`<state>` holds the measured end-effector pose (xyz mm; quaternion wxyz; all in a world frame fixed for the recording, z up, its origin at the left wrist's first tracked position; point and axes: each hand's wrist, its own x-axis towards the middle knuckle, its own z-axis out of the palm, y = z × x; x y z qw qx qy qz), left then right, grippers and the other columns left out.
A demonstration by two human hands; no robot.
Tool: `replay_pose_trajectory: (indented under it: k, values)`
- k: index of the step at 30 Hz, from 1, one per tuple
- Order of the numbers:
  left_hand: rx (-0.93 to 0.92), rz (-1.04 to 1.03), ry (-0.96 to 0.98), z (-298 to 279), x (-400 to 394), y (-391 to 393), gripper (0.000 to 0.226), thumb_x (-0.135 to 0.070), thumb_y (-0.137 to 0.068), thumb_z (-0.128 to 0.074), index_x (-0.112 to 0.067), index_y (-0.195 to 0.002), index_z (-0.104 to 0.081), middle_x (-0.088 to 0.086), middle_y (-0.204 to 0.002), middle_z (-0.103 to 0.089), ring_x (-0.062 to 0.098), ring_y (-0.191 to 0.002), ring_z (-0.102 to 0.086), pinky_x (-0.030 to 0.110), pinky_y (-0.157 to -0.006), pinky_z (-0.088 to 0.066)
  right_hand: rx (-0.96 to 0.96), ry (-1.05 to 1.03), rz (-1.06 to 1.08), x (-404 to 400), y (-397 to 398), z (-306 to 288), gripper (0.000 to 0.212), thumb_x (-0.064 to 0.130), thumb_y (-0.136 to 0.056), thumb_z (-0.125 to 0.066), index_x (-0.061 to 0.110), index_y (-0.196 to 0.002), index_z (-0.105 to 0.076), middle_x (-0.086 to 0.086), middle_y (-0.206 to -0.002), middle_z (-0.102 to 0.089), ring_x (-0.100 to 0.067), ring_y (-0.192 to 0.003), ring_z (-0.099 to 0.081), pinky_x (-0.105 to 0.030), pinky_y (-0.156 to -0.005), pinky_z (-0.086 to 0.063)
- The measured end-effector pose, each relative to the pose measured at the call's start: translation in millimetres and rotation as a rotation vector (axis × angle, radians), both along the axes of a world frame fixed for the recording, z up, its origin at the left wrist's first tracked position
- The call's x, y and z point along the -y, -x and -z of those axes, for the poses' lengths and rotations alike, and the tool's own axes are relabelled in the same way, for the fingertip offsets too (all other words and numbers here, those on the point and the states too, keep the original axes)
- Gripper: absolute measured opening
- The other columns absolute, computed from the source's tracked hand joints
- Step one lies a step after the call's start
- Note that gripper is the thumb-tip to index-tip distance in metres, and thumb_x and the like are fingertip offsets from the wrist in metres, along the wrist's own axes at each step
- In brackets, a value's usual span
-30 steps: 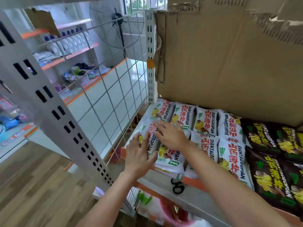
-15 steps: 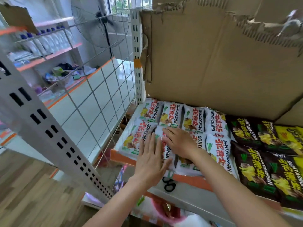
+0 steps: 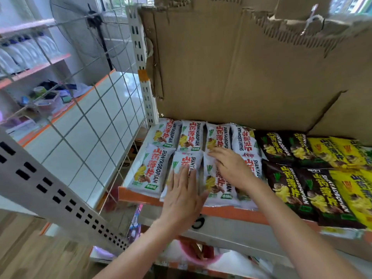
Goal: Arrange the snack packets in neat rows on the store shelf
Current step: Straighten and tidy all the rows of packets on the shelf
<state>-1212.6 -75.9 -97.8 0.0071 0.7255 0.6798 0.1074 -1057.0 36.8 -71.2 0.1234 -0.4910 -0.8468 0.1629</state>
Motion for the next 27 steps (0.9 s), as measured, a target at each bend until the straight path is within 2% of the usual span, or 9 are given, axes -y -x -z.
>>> replay_pose_trajectory:
  k: [2,4,8,9,12,14,20,23,27]
  values:
    - [0.028,0.04,0.077,3.5,-6.9,-24.9,0.076,-0.056,-0.096,-0.01,-0.002,-0.131,-0.051,0.019,-0.134,-0.051,0.032,-0.127,-0.047,0.047,-0.112,-0.026,0.142,-0.031,-0.012,5.5,-12.6,8.1,0.041,0.023,-0.101,-0.031,0.023,-0.142,-0.037,0.006,-0.153,-0.026,-0.013,-0.141,-0.019,-0.033,-0.116,-0.013]
    - [0.05,0.064,0.113,3.2,-15.3,-42.4,0.081,-0.058,-0.095,-0.008,0.003,-0.13,-0.049,0.023,-0.134,-0.05,0.035,-0.127,-0.046,0.048,-0.109,-0.021,0.178,-0.003,-0.017,8.3,-16.7,15.0,0.043,0.029,-0.102,-0.027,0.025,-0.145,-0.031,0.008,-0.154,-0.021,-0.011,-0.142,-0.016,-0.031,-0.115,-0.011]
    - [-0.127,0.113,0.133,10.7,-18.4,-51.4,0.087,-0.065,-0.08,0.013,0.001,-0.137,0.017,0.018,-0.147,0.016,0.033,-0.135,0.02,0.049,-0.109,0.022,0.204,0.033,-0.015,8.9,-20.0,20.5,0.046,0.04,-0.101,-0.021,0.033,-0.147,-0.02,0.016,-0.154,-0.013,-0.007,-0.143,-0.009,-0.036,-0.117,-0.006]
    - [-0.127,0.111,0.121,12.6,-19.6,-50.5,0.088,-0.066,-0.08,0.014,0.001,-0.137,0.018,0.017,-0.147,0.017,0.032,-0.133,0.023,0.049,-0.109,0.022,0.229,0.05,0.004,7.8,-19.3,20.1,0.048,0.043,-0.101,-0.019,0.034,-0.147,-0.018,0.018,-0.154,-0.012,-0.006,-0.143,-0.007,-0.036,-0.116,-0.003]
    - [-0.041,0.099,0.16,15.7,-20.1,-47.7,0.088,-0.066,-0.09,-0.005,0.005,-0.138,-0.025,0.023,-0.144,-0.035,0.033,-0.136,-0.018,0.05,-0.112,-0.009,0.325,0.044,0.062,0.9,-13.7,17.2,0.052,0.049,-0.099,-0.016,0.032,-0.148,-0.016,0.015,-0.155,-0.013,-0.006,-0.143,-0.007,-0.037,-0.114,-0.002]
    - [-0.036,0.154,0.16,19.2,-18.7,-45.2,0.086,-0.065,-0.09,-0.013,0.005,-0.135,-0.033,0.023,-0.138,-0.045,0.035,-0.133,-0.032,0.05,-0.108,-0.013,0.352,0.085,0.063,-5.6,-9.8,13.4,0.053,0.048,-0.099,-0.015,0.03,-0.148,-0.018,0.013,-0.156,-0.013,-0.007,-0.143,-0.009,-0.038,-0.114,-0.005]
    - [-0.022,0.232,0.154,22.1,-13.6,-35.3,0.086,-0.063,-0.093,-0.012,0.007,-0.136,-0.037,0.027,-0.139,-0.042,0.038,-0.131,-0.038,0.05,-0.107,-0.013,-0.171,0.133,0.193,-1.7,-42.6,-16.2,0.04,0.021,-0.101,-0.032,0.019,-0.141,-0.039,0.004,-0.152,-0.026,-0.013,-0.141,-0.021,-0.028,-0.113,-0.013]
    - [0.078,0.262,0.043,4.1,-25.5,-44.0,0.089,-0.066,-0.09,-0.006,0.001,-0.143,-0.028,0.022,-0.149,-0.028,0.034,-0.14,-0.024,0.048,-0.115,0.0,-0.055,0.042,0.267,14.8,-74.1,-15.2,0.039,0.012,-0.099,-0.037,0.02,-0.136,-0.047,0.004,-0.151,-0.028,-0.015,-0.141,-0.019,-0.029,-0.113,-0.014]
    - [0.085,0.432,0.039,-4.3,-59.6,-66.2,0.086,-0.066,-0.083,-0.009,-0.012,-0.149,-0.004,0.008,-0.158,0.003,0.022,-0.145,0.008,0.04,-0.115,0.013,0.076,0.1,0.285,35.9,-88.3,8.4,0.045,0.021,-0.1,-0.036,0.026,-0.144,-0.032,0.005,-0.155,-0.019,-0.016,-0.141,-0.019,-0.034,-0.115,-0.021]
